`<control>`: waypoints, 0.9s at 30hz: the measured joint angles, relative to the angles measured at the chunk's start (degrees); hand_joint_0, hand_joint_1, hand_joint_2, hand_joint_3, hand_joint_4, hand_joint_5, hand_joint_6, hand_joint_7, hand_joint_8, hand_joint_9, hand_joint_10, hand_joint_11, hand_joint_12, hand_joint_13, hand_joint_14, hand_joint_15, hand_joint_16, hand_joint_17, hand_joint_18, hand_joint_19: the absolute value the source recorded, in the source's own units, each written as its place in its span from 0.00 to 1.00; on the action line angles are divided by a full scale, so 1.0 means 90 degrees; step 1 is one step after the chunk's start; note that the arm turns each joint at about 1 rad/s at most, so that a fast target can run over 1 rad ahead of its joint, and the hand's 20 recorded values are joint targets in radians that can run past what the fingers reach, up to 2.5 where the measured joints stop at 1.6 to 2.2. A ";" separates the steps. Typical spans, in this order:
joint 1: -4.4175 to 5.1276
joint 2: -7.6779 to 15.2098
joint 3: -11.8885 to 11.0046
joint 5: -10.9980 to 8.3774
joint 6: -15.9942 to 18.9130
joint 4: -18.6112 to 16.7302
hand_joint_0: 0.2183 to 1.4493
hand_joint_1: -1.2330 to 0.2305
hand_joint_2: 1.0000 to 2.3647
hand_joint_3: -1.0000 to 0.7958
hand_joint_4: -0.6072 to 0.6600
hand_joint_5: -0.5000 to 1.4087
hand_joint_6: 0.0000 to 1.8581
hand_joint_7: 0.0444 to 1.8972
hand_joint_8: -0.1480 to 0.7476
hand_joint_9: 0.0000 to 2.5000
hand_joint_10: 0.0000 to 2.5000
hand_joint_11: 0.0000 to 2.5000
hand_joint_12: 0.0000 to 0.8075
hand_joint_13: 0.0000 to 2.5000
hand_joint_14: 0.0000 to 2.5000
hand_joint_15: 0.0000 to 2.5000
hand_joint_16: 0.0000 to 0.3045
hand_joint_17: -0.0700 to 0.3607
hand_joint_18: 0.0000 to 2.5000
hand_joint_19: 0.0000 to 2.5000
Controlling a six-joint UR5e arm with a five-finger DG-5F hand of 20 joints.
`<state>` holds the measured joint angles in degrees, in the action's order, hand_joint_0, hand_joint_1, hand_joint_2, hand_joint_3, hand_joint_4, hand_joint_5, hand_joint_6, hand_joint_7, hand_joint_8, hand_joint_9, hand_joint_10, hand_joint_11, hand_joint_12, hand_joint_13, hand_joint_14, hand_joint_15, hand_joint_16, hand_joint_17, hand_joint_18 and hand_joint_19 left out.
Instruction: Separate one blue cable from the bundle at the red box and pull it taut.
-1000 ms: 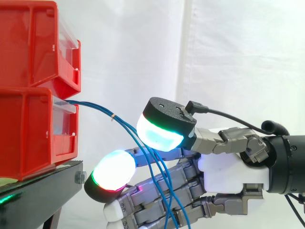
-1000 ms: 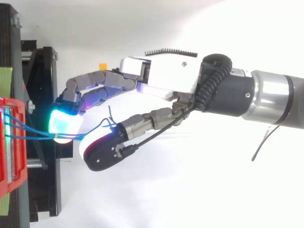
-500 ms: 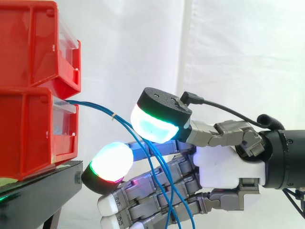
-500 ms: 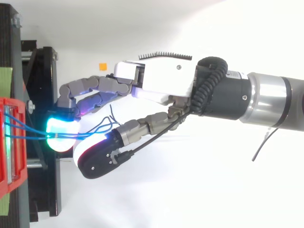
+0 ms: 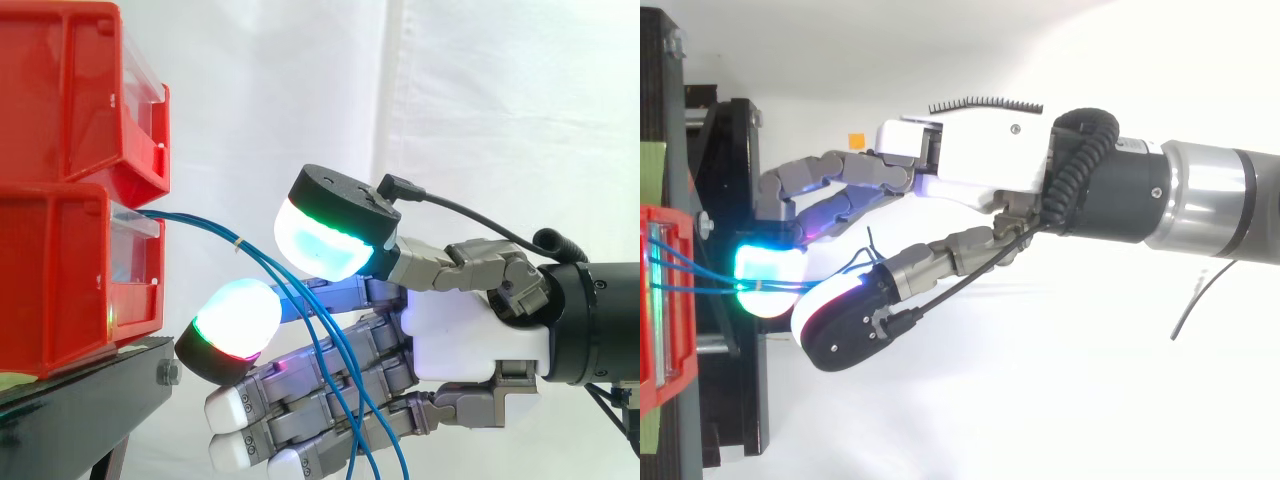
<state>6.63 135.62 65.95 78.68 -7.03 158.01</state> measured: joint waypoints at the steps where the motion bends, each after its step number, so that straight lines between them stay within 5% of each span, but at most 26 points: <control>1: -0.0001 0.0000 0.0000 0.0007 0.0000 0.0004 0.27 0.43 0.00 0.28 0.59 0.19 0.27 0.67 0.48 0.26 0.00 0.17 0.44 0.23 0.00 0.12 0.14 0.39 0.20 0.19; 27: 0.0024 0.0000 -0.0097 0.0009 -0.0023 0.0016 0.28 0.44 0.00 0.30 0.58 0.19 0.30 0.66 0.49 0.27 0.01 0.18 0.44 0.25 0.01 0.12 0.14 0.39 0.22 0.20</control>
<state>6.85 135.62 65.07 78.76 -7.24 158.15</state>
